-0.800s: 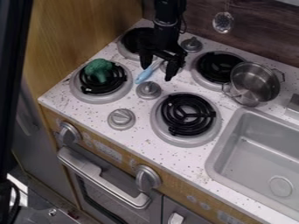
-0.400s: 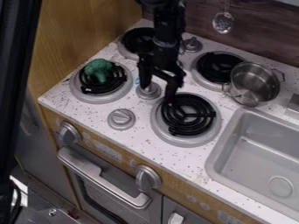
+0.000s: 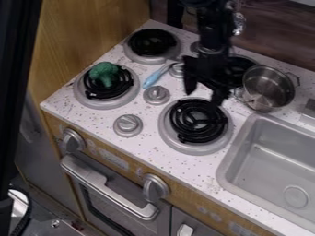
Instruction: Move the silver pot on top of the bottom left burner
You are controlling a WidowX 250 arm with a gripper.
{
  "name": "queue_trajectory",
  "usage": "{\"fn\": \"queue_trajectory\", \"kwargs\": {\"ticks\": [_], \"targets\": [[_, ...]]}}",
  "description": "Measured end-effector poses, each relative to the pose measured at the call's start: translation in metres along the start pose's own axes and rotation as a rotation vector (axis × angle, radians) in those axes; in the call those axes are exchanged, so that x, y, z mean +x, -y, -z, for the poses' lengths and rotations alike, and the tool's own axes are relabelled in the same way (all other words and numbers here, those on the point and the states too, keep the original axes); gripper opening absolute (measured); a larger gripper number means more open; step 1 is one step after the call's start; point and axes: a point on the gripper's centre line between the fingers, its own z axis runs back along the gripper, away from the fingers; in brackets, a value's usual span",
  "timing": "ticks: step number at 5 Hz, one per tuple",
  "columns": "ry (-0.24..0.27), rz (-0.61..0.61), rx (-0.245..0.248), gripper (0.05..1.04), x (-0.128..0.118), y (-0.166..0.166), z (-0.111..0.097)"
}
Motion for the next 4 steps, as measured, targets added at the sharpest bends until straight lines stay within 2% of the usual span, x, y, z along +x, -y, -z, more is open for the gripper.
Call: {"fn": "queue_trajectory", "kwargs": {"ticks": [1, 2, 3, 4], "targets": [[0.028, 0.073, -0.007, 0.996, 0.014, 0.026, -0.006], [0.089, 0.128, 0.001, 0.996, 0.027, 0.046, -0.010], [0.141, 0.176, -0.007, 0.996, 0.042, 0.054, -0.022], [0.176, 0.219, -0.018, 0.996, 0.057, 0.064, -0.014]]}}
